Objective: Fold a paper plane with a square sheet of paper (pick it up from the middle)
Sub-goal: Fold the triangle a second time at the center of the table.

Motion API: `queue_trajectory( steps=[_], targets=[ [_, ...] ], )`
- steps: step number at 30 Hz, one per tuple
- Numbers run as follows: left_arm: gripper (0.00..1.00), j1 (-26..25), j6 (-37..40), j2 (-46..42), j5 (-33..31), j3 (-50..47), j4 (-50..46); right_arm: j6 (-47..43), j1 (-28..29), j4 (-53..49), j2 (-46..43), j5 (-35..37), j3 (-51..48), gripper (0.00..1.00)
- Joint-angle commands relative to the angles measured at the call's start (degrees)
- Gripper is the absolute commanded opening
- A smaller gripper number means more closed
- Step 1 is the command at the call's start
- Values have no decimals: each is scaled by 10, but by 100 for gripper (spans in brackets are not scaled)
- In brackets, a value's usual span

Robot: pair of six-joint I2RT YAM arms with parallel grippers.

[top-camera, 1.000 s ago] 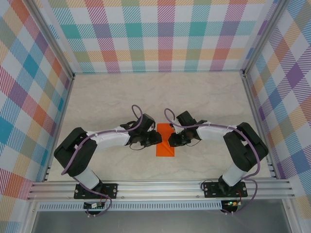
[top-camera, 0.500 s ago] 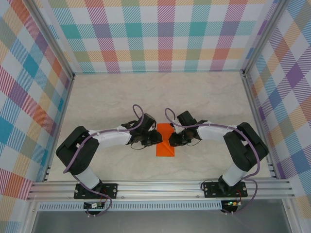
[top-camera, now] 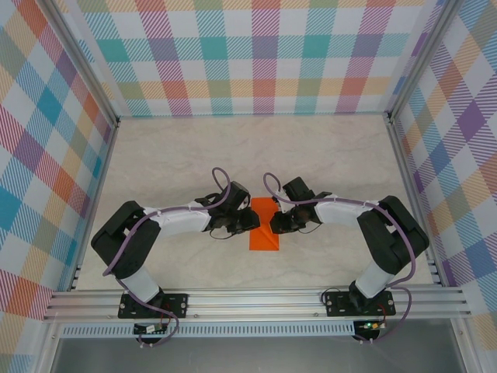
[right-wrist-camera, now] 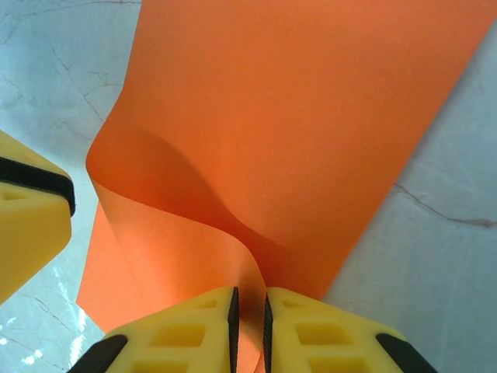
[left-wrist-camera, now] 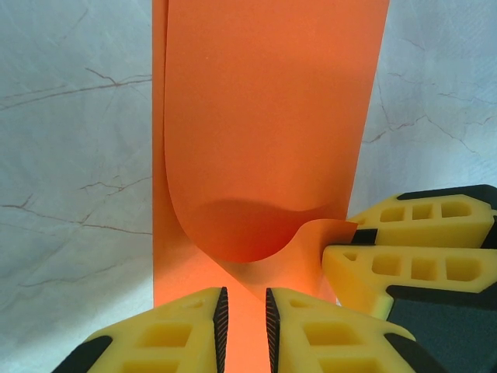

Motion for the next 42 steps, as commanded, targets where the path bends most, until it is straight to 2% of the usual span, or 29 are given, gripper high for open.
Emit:
queue_trajectory(
  steps=[1, 32, 42],
  targets=[
    [22, -14, -11, 10, 0, 16, 13, 3, -4, 5, -6, 6, -2, 17],
    [22, -23, -25, -20, -17, 10, 19, 9, -5, 7, -18, 31, -13, 16],
    [18, -23, -39, -25, -19, 1, 43, 10, -4, 7, -29, 34, -18, 16]
  ],
)
